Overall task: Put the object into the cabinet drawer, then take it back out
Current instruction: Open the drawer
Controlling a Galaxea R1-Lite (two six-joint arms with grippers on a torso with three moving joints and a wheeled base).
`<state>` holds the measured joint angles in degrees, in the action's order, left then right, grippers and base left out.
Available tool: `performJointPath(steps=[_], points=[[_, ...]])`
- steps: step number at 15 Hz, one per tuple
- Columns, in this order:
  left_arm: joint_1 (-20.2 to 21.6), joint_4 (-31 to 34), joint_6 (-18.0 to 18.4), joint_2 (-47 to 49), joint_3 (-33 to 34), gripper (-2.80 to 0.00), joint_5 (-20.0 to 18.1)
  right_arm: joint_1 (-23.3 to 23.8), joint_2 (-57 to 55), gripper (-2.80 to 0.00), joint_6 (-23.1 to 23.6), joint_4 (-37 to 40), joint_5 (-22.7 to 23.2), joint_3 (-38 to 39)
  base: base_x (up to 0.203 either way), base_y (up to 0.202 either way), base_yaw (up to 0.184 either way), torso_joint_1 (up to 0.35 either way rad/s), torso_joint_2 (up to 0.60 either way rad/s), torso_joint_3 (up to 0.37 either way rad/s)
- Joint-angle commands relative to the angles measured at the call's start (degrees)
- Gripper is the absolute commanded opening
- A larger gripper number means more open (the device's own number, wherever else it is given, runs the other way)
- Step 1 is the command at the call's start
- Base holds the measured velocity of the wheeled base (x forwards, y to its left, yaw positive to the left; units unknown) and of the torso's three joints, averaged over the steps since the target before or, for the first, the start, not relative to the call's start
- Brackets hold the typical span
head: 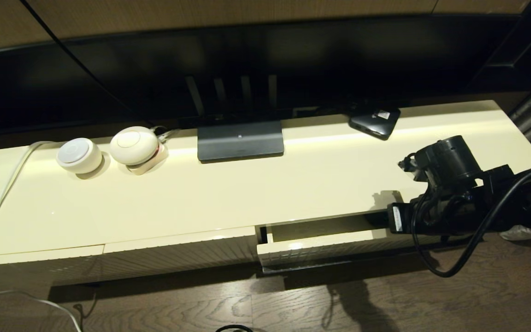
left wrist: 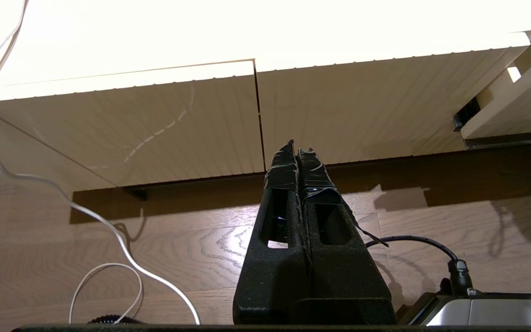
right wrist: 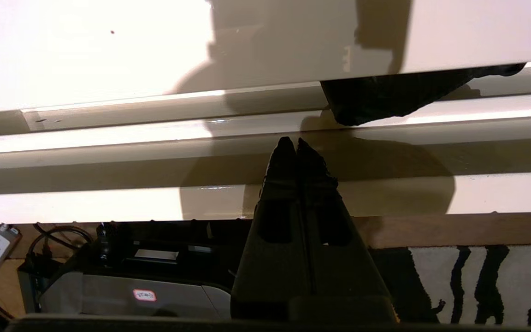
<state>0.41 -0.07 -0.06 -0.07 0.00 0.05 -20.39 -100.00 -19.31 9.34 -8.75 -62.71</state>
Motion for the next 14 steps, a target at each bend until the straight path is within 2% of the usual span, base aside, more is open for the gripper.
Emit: performJointPath(steps=[1,5,11,14], points=[[0.0,0.0,0.0,0.1,0.2,-2.80,0.0,-0.3,-0.5,-2.80,-0.1,0.2,-0.1,1.0,0.000,0.000,0.000,0.000,0.00,0.000],[0.0,0.1,0.0,0.0,0.2,-2.80,0.0,-0.6,-0.4,-2.80,-0.2,1.3,-0.5,2.6,0.000,0.000,0.000,0.000,0.00,0.000],[0.0,0.0,0.0,0.1,0.2,-2.80,0.0,-2.1,1.2,-2.80,-0.3,2.1,-3.6,6.1,0.000,0.000,0.000,0.000,0.00,0.000],[0.0,0.0,0.0,0.1,0.2,-2.80,0.0,-2.1,2.3,-2.80,-0.7,5.4,-3.5,6.5,0.000,0.000,0.000,0.000,0.00,0.000]])
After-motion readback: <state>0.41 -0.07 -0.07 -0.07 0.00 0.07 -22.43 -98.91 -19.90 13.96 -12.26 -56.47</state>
